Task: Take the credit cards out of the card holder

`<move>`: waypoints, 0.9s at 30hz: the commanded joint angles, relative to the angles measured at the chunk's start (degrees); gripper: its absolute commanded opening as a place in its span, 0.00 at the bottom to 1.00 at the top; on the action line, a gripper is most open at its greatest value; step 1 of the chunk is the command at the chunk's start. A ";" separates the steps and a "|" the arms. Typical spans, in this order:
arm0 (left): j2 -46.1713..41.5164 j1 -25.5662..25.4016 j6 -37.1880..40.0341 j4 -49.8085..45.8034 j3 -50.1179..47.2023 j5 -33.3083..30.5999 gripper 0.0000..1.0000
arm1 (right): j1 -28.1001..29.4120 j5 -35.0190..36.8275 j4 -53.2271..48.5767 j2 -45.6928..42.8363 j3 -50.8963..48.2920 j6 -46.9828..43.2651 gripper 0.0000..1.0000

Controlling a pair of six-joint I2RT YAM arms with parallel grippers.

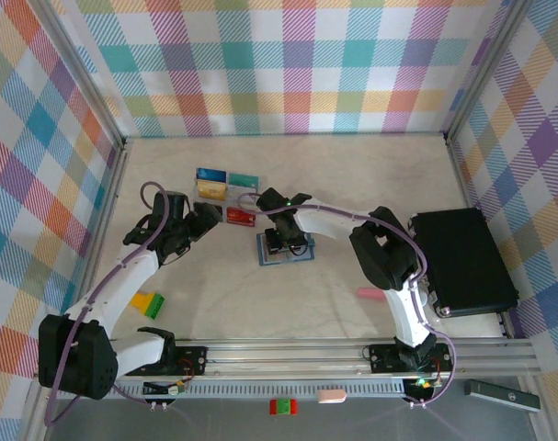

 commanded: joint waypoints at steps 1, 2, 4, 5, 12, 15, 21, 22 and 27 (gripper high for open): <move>1.44 0.56 0.55 2.97 -1.18 5.61 0.92 | -0.82 -3.98 1.91 -0.12 -3.59 0.90 0.35; 2.23 0.44 0.42 3.60 -1.18 6.78 0.90 | -1.02 -4.59 2.82 -0.59 -4.25 1.02 0.34; 3.50 -0.34 0.14 4.94 -1.19 8.94 0.84 | -1.39 -5.48 4.15 -1.38 -5.15 1.34 0.31; 4.19 -0.99 -0.10 5.60 -1.19 9.64 0.81 | -1.58 -5.76 4.67 -1.74 -5.53 1.55 0.30; 9.22 -9.49 -4.45 13.17 -1.70 9.98 0.59 | -2.38 -5.80 7.14 -3.96 -7.94 2.49 0.23; 12.45 -13.53 -6.74 17.51 -1.51 10.50 0.51 | -2.64 -5.81 8.10 -4.84 -8.87 2.92 0.22; 19.19 -17.49 -8.62 21.12 -0.31 12.19 0.35 | -3.04 -5.78 8.59 -5.81 -9.58 3.42 0.21; 20.20 -17.58 -8.98 22.30 -0.51 13.16 0.33 | -3.00 -5.77 8.68 -5.92 -9.78 3.51 0.21; 24.54 -17.85 -10.45 24.90 -0.29 15.80 0.23 | -3.09 -5.25 8.73 -6.39 -10.00 3.33 0.21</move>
